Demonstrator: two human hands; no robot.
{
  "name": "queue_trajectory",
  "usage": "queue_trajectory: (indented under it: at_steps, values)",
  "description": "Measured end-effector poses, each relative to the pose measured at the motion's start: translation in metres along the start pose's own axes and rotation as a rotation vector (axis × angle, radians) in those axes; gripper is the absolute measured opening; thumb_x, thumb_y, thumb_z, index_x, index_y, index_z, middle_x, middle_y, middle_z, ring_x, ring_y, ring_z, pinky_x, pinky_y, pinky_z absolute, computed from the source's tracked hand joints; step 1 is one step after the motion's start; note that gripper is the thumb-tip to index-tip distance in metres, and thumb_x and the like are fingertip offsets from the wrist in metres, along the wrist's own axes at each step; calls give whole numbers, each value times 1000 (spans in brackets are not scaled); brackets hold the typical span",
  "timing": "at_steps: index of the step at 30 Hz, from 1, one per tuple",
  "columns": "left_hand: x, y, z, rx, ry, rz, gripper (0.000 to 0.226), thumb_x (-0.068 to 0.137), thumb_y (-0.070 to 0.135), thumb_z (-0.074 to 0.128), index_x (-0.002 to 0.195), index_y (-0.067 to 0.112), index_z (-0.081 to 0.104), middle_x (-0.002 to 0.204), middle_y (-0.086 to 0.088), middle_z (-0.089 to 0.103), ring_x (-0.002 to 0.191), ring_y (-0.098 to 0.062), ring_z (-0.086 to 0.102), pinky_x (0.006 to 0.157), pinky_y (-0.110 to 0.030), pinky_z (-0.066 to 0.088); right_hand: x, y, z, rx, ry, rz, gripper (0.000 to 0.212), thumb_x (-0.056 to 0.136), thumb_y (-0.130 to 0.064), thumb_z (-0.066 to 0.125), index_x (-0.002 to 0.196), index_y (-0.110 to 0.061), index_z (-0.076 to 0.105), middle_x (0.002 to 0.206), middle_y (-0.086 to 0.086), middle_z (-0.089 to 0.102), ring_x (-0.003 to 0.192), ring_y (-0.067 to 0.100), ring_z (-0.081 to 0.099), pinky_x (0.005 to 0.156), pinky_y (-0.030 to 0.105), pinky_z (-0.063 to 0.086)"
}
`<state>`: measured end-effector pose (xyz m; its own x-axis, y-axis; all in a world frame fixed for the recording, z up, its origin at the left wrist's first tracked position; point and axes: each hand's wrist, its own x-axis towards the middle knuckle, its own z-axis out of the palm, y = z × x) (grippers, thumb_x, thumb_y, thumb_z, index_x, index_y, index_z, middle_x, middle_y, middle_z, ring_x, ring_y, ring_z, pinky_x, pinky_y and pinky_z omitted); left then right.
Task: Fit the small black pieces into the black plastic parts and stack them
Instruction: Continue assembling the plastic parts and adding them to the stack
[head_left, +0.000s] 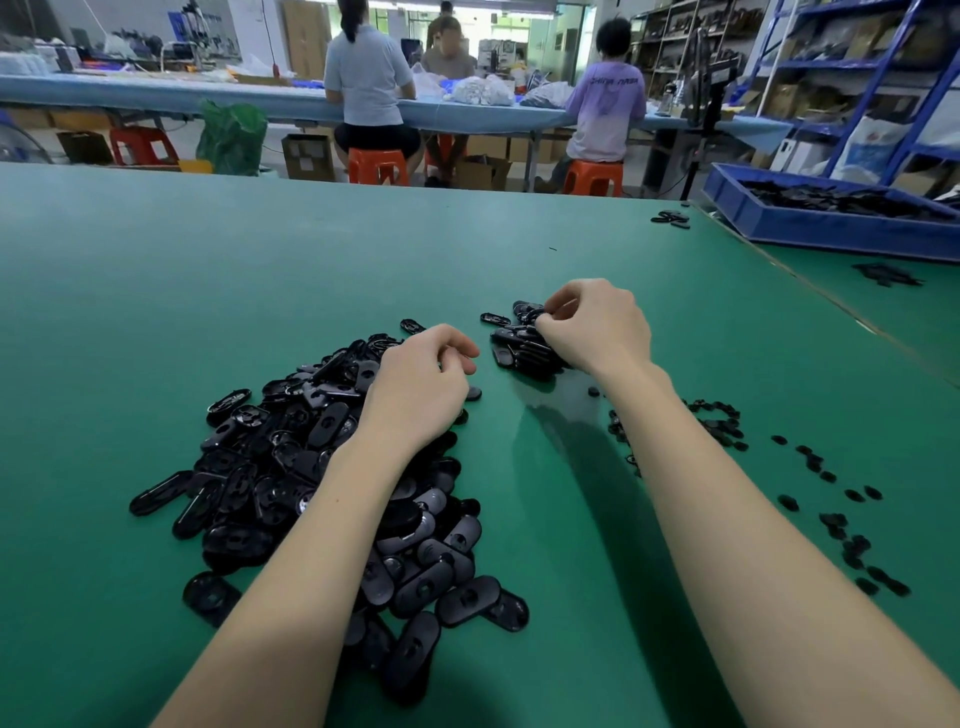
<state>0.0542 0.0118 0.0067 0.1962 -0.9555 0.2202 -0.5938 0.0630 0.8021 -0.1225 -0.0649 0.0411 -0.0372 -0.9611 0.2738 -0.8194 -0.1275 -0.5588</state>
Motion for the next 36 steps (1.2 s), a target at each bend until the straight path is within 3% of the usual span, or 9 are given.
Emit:
queue_trajectory:
  at_steps: [3, 6, 9, 13, 20, 25, 30, 33, 36]
  values:
    - [-2, 1, -1, 14, -13, -16, 33, 93, 15, 38, 87, 34, 65, 85, 18, 71, 81, -12, 69, 84, -40, 56, -17, -9, 7, -45, -247, -168, 12, 84, -35, 68, 93, -35, 77, 88, -18, 71, 93, 10, 67, 83, 30, 56]
    - [-2, 3, -2, 24, -17, -21, 32, 91, 18, 37, 86, 34, 64, 86, 18, 71, 84, -15, 70, 86, -40, 56, -29, -14, 22, -141, -432, -247, 22, 84, -45, 73, 105, -41, 75, 91, -20, 68, 93, 6, 64, 83, 27, 50]
    - [-4, 4, -3, 35, -25, -20, 31, 87, 20, 37, 86, 32, 65, 87, 17, 72, 85, -15, 70, 87, -39, 56, -34, -16, 34, -167, -404, -257, 22, 86, -45, 73, 108, -41, 74, 101, -16, 67, 100, 11, 62, 79, 26, 41]
    - [-2, 3, -3, 82, -18, 2, 24, 90, 17, 50, 86, 32, 68, 81, 17, 71, 80, -10, 67, 86, -36, 55, -37, -12, 31, -167, -352, -241, 9, 86, -39, 72, 95, -39, 70, 104, -16, 70, 103, 14, 63, 84, 30, 49]
    - [-7, 15, 1, -6, -143, 36, 13, 84, 21, 70, 94, 29, 73, 85, 14, 74, 69, 4, 65, 71, -7, 47, -41, 20, -2, 214, -376, -206, 18, 88, -19, 74, 83, -36, 73, 75, -15, 73, 62, -5, 59, 61, 15, 48]
    - [-12, 23, 9, -168, -250, -20, 21, 83, 16, 75, 98, 30, 71, 78, 10, 76, 70, -3, 64, 68, -23, 44, -42, 29, -23, 366, -506, -146, 16, 87, -17, 79, 97, -29, 74, 82, -9, 77, 72, 4, 64, 74, 26, 49]
    - [-13, 21, 14, -165, -280, -19, 29, 86, 14, 71, 101, 39, 71, 77, 13, 71, 67, -9, 61, 79, -35, 56, -40, 34, -31, 430, -452, -52, 12, 86, -23, 79, 97, -27, 75, 88, -4, 79, 63, 0, 59, 59, 12, 42]
    - [-16, 21, 16, -153, -286, -9, 28, 89, 11, 66, 94, 37, 75, 85, 7, 70, 70, -16, 64, 87, -47, 58, -33, 50, -36, 257, -270, 58, 9, 91, -29, 67, 93, -31, 76, 91, -12, 77, 80, 6, 64, 73, 25, 50]
    - [-16, 22, 16, -164, -254, -35, 25, 86, 6, 66, 87, 29, 74, 91, 5, 73, 75, -21, 72, 87, -46, 59, -34, 69, -40, -18, -172, 163, 17, 92, -29, 61, 97, -33, 76, 101, -13, 74, 101, 16, 64, 85, 31, 52]
